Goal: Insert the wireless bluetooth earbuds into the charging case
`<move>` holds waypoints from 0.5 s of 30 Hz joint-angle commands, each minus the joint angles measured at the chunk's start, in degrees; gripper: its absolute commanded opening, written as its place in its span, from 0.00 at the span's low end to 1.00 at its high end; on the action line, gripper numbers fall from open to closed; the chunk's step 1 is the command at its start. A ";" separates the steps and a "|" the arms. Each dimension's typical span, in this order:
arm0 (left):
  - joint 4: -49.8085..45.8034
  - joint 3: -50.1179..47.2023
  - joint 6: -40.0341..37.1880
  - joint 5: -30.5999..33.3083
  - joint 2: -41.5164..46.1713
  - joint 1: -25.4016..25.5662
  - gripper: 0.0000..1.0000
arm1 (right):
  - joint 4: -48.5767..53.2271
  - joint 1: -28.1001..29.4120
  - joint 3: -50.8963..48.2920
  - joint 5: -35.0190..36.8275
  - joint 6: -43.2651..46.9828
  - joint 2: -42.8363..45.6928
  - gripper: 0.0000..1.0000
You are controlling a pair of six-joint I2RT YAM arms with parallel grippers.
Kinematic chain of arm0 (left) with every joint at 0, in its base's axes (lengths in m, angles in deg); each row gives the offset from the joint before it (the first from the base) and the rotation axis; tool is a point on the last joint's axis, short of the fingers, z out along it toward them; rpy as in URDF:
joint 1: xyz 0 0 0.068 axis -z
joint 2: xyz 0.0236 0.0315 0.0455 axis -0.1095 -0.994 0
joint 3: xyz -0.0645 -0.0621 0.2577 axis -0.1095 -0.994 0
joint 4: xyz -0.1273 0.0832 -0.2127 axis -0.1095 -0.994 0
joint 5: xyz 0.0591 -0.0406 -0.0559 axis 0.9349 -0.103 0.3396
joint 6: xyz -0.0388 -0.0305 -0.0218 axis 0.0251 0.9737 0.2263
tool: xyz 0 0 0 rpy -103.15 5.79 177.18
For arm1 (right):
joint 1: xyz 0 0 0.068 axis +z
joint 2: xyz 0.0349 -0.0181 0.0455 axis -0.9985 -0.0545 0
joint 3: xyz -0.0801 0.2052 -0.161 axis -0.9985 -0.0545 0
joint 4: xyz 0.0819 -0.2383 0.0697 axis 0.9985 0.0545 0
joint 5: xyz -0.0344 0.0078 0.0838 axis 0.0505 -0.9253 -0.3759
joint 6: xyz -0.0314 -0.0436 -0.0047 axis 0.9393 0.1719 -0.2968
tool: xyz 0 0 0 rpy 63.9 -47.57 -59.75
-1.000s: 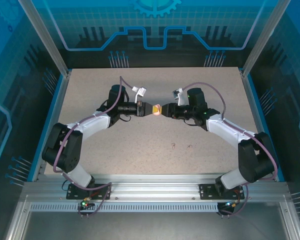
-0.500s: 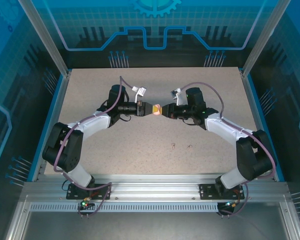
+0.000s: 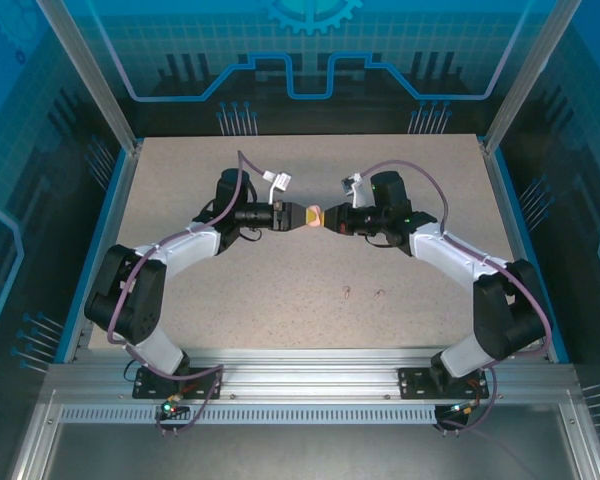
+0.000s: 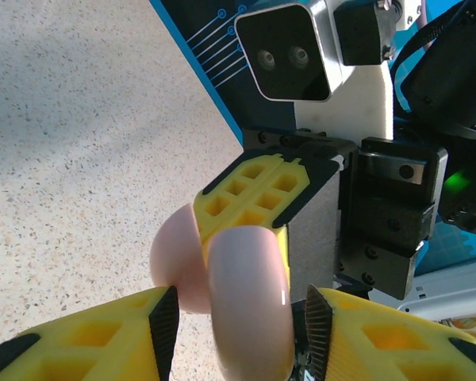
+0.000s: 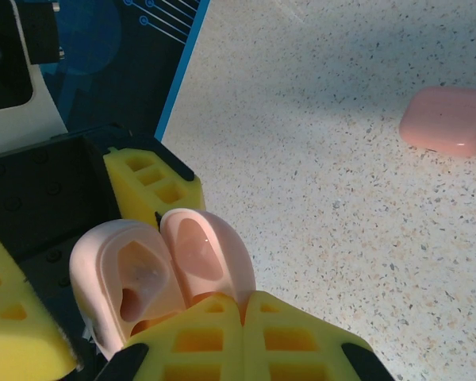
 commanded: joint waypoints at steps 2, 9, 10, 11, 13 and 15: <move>2.62 -1.49 0.35 1.01 1.76 -1.39 0.49 | 1.89 0.57 1.91 -0.44 1.49 1.51 0.00; 4.38 -3.09 1.10 1.79 1.02 -2.41 0.48 | 2.68 0.55 2.33 -0.40 1.59 2.84 0.00; 4.47 -3.17 1.07 1.89 0.92 -2.39 0.48 | 2.59 0.57 2.35 -0.46 1.50 2.96 0.00; 4.60 -3.19 1.26 1.82 0.83 -2.41 0.48 | 2.73 0.58 2.42 -0.39 1.50 3.00 0.00; 5.00 -3.19 1.50 1.80 0.92 -2.44 0.48 | 3.81 0.57 2.93 0.27 2.06 2.93 0.00; 4.71 -2.76 1.50 1.55 1.30 -2.37 0.49 | 6.33 0.57 4.09 1.62 3.75 2.59 0.00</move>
